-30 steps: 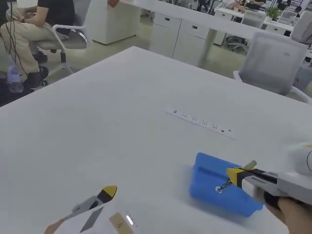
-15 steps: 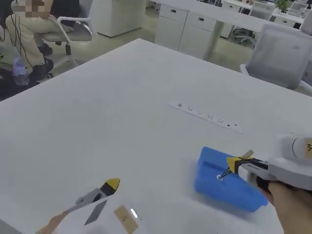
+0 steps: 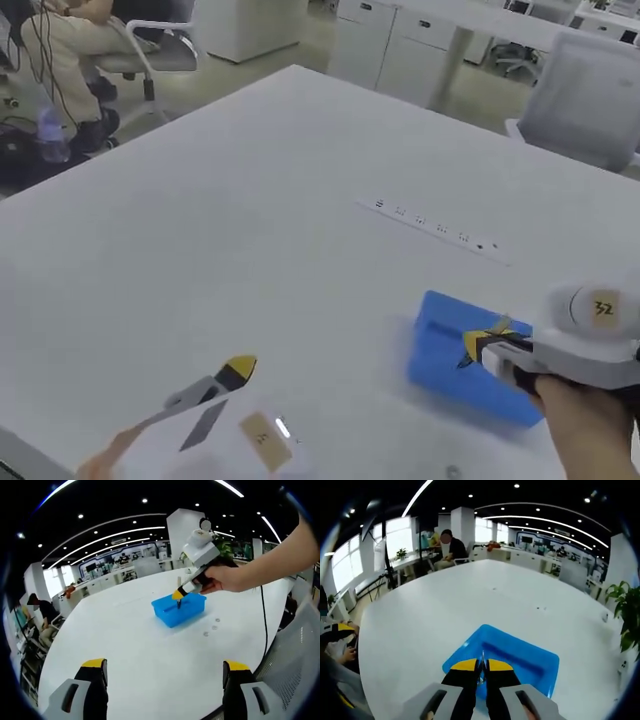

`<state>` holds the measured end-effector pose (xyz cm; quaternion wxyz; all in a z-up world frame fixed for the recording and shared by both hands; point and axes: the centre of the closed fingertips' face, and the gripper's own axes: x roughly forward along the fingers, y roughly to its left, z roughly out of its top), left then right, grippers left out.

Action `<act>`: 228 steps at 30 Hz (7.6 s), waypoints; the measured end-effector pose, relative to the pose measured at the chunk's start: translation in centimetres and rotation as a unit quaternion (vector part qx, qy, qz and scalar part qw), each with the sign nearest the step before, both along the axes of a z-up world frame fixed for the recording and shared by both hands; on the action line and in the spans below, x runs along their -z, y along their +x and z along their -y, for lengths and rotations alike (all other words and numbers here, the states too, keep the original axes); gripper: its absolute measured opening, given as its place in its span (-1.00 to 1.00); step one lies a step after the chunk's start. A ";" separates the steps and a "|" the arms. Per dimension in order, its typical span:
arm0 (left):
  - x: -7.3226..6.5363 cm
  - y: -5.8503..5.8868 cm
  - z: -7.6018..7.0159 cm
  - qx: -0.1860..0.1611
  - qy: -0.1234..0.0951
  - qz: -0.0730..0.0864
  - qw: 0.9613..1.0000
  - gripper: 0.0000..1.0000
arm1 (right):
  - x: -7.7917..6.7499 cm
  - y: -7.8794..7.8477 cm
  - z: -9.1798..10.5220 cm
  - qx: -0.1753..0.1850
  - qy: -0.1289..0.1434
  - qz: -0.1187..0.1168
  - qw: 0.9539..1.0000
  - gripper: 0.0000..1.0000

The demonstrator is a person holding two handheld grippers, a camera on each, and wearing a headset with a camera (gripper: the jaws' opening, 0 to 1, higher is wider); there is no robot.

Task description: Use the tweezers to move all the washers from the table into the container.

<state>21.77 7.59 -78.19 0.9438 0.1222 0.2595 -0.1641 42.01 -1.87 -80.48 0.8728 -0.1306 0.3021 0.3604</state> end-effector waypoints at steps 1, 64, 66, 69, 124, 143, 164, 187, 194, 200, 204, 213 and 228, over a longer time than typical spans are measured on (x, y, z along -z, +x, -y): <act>0.1 0.0 0.0 0.000 0.002 -0.001 1.000 0.97 | 0.1 0.0 0.0 0.002 0.001 -0.002 1.000 -0.97; -0.1 0.0 -0.2 -0.004 0.007 0.003 1.000 0.94 | -1.8 -7.9 2.4 -0.015 0.038 -0.006 0.999 -0.94; -0.1 0.0 -0.2 -0.004 0.007 0.002 1.000 0.94 | -1.2 -8.2 2.6 -0.014 0.033 -0.010 0.999 -0.94; 0.0 0.0 -0.2 -0.004 0.008 0.002 1.000 0.94 | -0.2 -8.6 2.9 -0.015 0.021 -0.019 1.000 -0.94; 0.5 -0.1 -0.5 -0.005 0.024 -0.007 1.000 0.93 | 2.0 -9.0 3.9 -0.006 -0.002 -0.053 0.999 -1.00; 0.5 -0.1 -0.5 -0.004 0.029 -0.009 1.000 0.92 | 2.1 -9.1 3.9 0.004 0.004 -0.049 0.999 -0.94; 0.8 -0.1 -0.6 -0.004 0.035 -0.013 0.999 0.91 | 2.4 -9.2 3.9 0.009 0.015 -0.047 0.999 -0.94; -0.2 0.3 -0.4 -0.017 0.007 0.007 1.000 0.96 | 2.1 -9.4 3.5 0.005 0.000 -0.060 0.998 -0.97; -0.4 0.2 -0.2 -0.014 -0.002 0.013 1.000 0.97 | 0.0 -9.1 3.7 0.004 0.010 -0.047 0.999 -0.97; -0.7 0.3 -0.1 -0.014 -0.011 0.017 1.000 0.97 | -2.0 -8.3 3.8 0.003 0.022 -0.032 0.999 -0.97; -0.8 0.3 -0.1 -0.014 -0.013 0.019 1.000 0.97 | -3.8 -7.6 3.6 0.005 0.037 -0.019 0.999 -0.97; -0.8 0.3 -0.3 -0.018 -0.008 0.020 1.000 0.96 | -6.3 -5.1 3.1 0.008 0.047 0.018 0.999 -0.97; -0.5 0.4 -0.7 -0.026 -0.001 0.015 1.000 0.93 | -5.0 -0.6 2.4 0.044 0.049 0.026 0.997 -0.97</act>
